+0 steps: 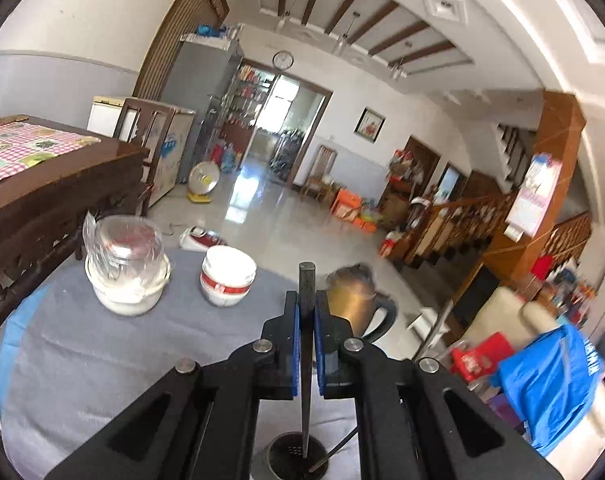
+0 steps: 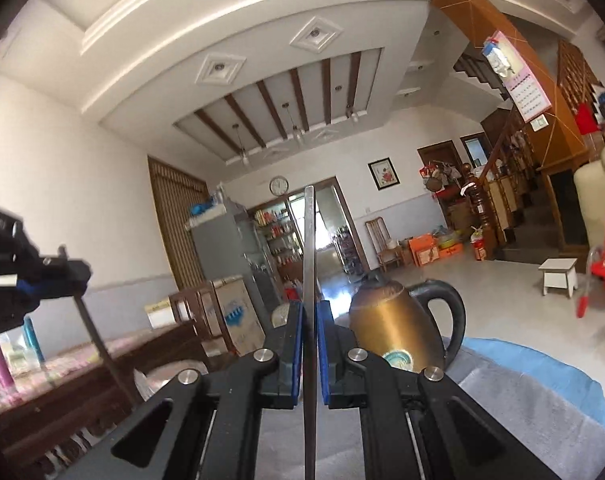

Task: Organize utensils
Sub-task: 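Lift the right tool's chopstick over the holder cup while the left tool lifts its own, then open the right tool to drop its chopstick into the cup while the left tool releases too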

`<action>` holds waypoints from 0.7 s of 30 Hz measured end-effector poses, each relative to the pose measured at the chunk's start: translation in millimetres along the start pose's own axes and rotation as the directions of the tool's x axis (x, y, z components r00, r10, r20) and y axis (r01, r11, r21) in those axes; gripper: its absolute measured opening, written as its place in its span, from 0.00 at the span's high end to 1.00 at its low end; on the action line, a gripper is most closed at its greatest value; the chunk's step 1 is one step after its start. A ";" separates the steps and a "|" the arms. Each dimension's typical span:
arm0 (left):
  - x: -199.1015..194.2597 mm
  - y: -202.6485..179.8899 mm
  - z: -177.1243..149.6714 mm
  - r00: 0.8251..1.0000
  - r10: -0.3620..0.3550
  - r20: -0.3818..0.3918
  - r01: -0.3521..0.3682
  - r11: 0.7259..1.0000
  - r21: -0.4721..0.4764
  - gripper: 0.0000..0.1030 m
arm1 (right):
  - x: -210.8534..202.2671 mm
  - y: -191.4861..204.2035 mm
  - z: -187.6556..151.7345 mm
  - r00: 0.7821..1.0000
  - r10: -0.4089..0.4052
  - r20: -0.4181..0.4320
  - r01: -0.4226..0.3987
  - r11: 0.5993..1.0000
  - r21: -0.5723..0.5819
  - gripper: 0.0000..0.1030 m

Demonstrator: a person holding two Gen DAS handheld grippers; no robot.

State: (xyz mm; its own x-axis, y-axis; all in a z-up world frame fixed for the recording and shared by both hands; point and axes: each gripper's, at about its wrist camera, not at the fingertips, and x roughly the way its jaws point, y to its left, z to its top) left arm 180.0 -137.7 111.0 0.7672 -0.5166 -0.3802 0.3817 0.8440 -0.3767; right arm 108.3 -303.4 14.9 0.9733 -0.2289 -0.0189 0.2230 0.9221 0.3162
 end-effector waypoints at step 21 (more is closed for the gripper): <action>16.6 39.0 -89.2 0.977 0.103 -0.188 -0.096 0.994 0.045 0.48 | -41.8 -22.8 -32.3 0.977 0.101 -0.186 -0.096 0.995 0.035 0.91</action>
State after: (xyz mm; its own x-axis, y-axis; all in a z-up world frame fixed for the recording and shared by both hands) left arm 161.6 -126.2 14.6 0.6915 -0.4451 -0.5689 0.3294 0.8952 -0.3001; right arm 64.3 -304.7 -22.1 0.9840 -0.0730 -0.1626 0.1267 0.9282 0.3498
